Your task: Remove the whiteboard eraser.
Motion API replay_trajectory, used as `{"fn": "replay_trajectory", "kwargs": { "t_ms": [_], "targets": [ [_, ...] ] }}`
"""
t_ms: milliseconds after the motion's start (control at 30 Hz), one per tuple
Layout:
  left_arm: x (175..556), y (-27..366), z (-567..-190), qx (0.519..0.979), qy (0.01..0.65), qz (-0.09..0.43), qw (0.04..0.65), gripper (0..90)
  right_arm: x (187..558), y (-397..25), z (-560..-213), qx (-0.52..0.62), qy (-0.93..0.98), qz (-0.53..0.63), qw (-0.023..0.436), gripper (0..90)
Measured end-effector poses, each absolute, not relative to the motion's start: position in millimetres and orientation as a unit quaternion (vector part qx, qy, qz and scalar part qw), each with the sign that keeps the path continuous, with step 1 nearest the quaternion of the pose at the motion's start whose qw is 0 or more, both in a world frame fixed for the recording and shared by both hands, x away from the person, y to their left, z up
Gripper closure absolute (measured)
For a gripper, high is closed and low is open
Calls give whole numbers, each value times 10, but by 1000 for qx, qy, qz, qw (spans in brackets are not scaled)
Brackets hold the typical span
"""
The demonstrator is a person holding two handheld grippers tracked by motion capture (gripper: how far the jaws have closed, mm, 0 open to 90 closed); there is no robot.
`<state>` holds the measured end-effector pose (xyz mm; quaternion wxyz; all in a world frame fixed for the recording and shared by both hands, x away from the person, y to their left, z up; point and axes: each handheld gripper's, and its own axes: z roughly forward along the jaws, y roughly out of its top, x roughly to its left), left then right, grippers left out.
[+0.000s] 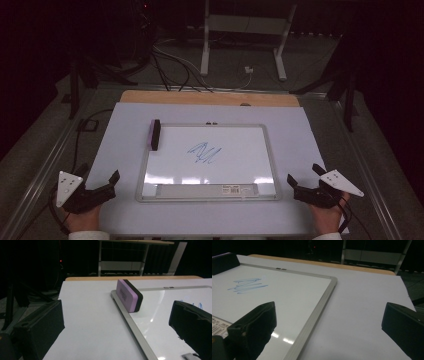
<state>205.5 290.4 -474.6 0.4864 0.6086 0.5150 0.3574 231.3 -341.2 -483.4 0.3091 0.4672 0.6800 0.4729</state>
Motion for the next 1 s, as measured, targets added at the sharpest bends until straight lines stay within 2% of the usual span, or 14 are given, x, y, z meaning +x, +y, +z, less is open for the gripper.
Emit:
{"fn": "replay_trajectory", "kwargs": {
  "t_ms": [1000],
  "targets": [
    [2246, 2947, -4538, 616, 524, 335, 483, 11, 2315, -3356, -4837, 448, 688, 482, 307, 0]
  ]
}}
